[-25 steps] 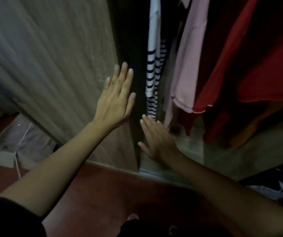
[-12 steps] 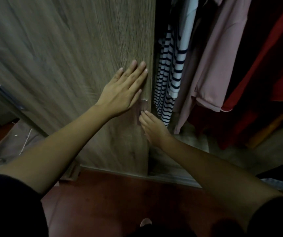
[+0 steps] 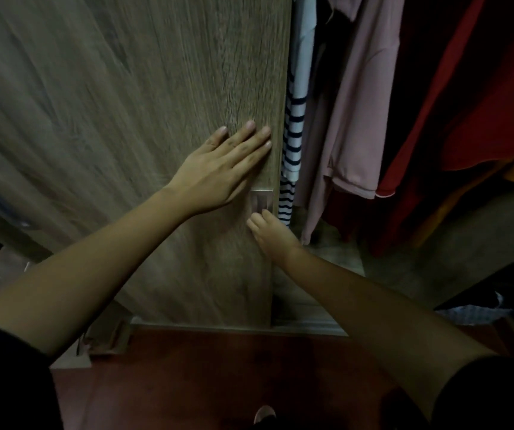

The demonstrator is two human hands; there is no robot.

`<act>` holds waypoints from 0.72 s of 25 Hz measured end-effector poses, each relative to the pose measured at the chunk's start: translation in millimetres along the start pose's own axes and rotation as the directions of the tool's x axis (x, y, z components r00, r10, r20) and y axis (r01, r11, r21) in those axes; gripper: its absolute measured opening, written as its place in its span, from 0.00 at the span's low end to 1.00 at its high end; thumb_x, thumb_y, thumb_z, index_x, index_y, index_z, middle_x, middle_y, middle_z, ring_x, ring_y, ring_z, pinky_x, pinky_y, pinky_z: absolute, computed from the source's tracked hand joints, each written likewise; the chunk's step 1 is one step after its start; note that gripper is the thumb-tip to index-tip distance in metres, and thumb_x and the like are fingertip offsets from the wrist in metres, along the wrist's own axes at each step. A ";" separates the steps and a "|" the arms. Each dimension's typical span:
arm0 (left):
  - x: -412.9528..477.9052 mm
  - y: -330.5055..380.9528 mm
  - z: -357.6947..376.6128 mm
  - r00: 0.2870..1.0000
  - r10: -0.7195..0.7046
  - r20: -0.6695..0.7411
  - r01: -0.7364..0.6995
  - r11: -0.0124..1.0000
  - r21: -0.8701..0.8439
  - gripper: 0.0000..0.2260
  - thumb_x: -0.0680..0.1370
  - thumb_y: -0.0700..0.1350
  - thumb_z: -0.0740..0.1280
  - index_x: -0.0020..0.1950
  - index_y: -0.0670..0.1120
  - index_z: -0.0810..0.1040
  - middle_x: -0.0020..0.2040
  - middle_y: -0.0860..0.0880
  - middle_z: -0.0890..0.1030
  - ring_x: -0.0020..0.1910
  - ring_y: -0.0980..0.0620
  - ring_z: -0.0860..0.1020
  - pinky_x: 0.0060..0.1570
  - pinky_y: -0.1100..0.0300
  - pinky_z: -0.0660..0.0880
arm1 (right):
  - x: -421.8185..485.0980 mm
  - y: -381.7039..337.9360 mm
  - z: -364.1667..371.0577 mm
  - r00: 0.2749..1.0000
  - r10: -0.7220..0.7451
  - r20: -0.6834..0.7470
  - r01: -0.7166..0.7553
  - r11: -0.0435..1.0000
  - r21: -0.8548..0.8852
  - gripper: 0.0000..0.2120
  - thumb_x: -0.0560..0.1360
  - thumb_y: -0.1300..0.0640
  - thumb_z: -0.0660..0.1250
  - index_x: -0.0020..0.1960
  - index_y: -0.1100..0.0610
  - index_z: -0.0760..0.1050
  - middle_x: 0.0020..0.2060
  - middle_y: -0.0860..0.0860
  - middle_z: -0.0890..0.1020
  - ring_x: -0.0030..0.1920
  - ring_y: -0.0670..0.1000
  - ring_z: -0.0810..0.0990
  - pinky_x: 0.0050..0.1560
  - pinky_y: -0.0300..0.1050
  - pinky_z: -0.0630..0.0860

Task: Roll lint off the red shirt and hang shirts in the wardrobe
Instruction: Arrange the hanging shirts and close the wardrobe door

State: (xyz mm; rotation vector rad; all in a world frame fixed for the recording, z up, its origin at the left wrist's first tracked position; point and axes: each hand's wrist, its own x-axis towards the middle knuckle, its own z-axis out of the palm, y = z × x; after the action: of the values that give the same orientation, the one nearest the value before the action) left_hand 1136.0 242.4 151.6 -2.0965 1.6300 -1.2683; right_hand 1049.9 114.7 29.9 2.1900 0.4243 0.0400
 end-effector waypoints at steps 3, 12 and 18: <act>24.4 15.0 3.9 0.997 0.066 -0.042 -0.066 0.998 -0.009 0.23 0.80 0.47 0.54 0.74 0.43 0.60 0.74 0.44 0.63 0.73 0.46 0.59 0.72 0.52 0.45 | -24.6 11.6 15.0 0.998 -0.002 0.061 0.006 0.998 -0.061 0.25 0.76 0.53 0.60 0.71 0.58 0.63 0.62 0.54 0.68 0.60 0.53 0.67 0.62 0.46 0.67; 105.0 64.5 8.6 0.987 0.083 -0.140 -0.078 0.996 0.043 0.29 0.79 0.50 0.55 0.77 0.46 0.50 0.77 0.48 0.36 0.76 0.49 0.38 0.70 0.48 0.33 | -136.0 63.6 65.9 0.958 0.048 0.282 -0.022 0.995 -0.096 0.27 0.76 0.53 0.58 0.73 0.60 0.58 0.67 0.55 0.63 0.65 0.55 0.64 0.69 0.49 0.63; 164.3 106.0 13.9 0.968 0.073 -0.238 -0.065 0.997 0.041 0.27 0.79 0.51 0.55 0.76 0.44 0.56 0.76 0.46 0.55 0.76 0.49 0.47 0.71 0.49 0.39 | -204.2 96.3 104.7 0.882 0.097 0.460 -0.062 0.994 -0.092 0.31 0.76 0.53 0.61 0.75 0.60 0.52 0.73 0.57 0.57 0.71 0.58 0.58 0.74 0.54 0.56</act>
State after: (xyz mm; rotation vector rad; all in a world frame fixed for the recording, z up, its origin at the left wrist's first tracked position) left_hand 1076.2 55.9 160.1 -1.9102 1.7459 -1.5648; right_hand 904.1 -83.7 65.8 2.0538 0.0573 -0.4130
